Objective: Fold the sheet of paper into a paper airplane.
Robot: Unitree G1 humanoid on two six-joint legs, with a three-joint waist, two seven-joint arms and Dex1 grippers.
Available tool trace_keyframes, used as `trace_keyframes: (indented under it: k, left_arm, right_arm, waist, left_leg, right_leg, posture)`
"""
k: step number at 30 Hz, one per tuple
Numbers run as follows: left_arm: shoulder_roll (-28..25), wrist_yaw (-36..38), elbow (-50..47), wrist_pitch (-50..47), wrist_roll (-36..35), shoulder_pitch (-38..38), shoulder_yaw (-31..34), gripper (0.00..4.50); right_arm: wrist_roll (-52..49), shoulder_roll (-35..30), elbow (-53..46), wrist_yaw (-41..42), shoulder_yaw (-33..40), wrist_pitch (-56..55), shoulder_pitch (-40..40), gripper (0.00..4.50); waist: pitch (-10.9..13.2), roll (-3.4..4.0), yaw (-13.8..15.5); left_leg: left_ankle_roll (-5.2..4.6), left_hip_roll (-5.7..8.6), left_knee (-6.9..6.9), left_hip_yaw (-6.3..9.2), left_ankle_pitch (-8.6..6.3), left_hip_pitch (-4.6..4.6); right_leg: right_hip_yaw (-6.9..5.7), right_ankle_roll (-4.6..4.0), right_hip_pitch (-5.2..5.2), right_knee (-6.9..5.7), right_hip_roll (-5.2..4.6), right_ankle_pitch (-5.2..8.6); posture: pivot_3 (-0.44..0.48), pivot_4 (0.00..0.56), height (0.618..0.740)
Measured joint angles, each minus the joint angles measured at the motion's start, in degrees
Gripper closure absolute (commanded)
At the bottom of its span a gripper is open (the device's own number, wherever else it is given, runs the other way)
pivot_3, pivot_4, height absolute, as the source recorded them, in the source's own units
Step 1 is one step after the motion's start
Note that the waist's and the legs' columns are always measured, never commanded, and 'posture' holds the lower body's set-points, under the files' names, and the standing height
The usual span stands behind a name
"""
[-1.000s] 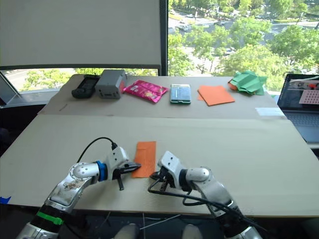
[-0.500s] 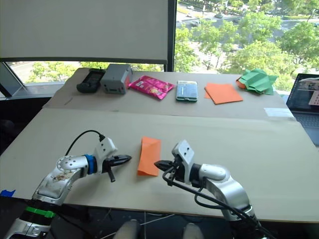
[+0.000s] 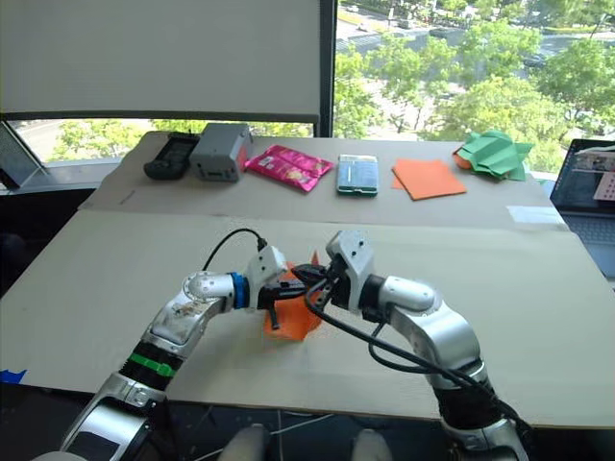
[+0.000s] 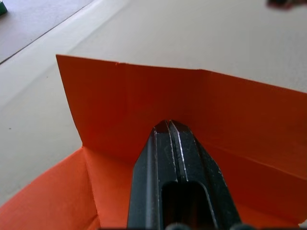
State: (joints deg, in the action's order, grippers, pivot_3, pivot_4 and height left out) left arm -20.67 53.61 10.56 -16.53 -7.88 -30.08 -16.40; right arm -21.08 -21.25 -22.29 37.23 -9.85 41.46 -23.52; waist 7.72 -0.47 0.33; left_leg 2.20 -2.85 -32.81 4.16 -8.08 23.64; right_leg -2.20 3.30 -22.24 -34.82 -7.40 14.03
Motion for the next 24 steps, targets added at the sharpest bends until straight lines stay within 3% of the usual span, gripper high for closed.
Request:
trace_keyframes:
  k: [6,15,24]
  left_arm:
    - [0.2,0.0,-0.2,0.2,0.0,1.5,-0.1,4.50]
    - [-5.4,0.8,-2.5,0.1,0.5,7.5,1.7,4.50]
    - [-5.8,0.5,0.8,2.7,0.8,8.2,3.1,4.50]
  right_arm:
    - [6.0,-3.3,4.1,-2.5,-5.3,0.8,-0.6,4.48]
    - [12.8,-8.3,8.7,-3.3,-9.0,0.4,3.8,4.48]
    - [14.2,-4.7,11.5,-5.1,-8.6,-3.7,6.4,4.48]
  waist:
    - [0.0,0.00,0.4]
    - [0.0,0.00,-0.1]
    - [-0.6,-0.17,0.0]
  left_leg:
    - [0.04,0.01,-0.03,-0.01,-0.02,0.05]
    - [0.13,-0.01,-0.01,0.01,-0.08,-0.03]
    - [0.43,-0.01,-0.02,0.00,-0.27,-0.32]
  right_leg:
    - [0.00,0.00,0.02,0.03,0.00,0.00]
    - [0.00,-0.02,-0.01,-0.08,0.00,0.01]
    - [0.01,-0.04,0.17,-0.06,-0.01,0.03]
  posture:
    - [0.000,0.150,0.702]
    - [0.000,0.150,0.702]
    - [0.000,0.150,0.702]
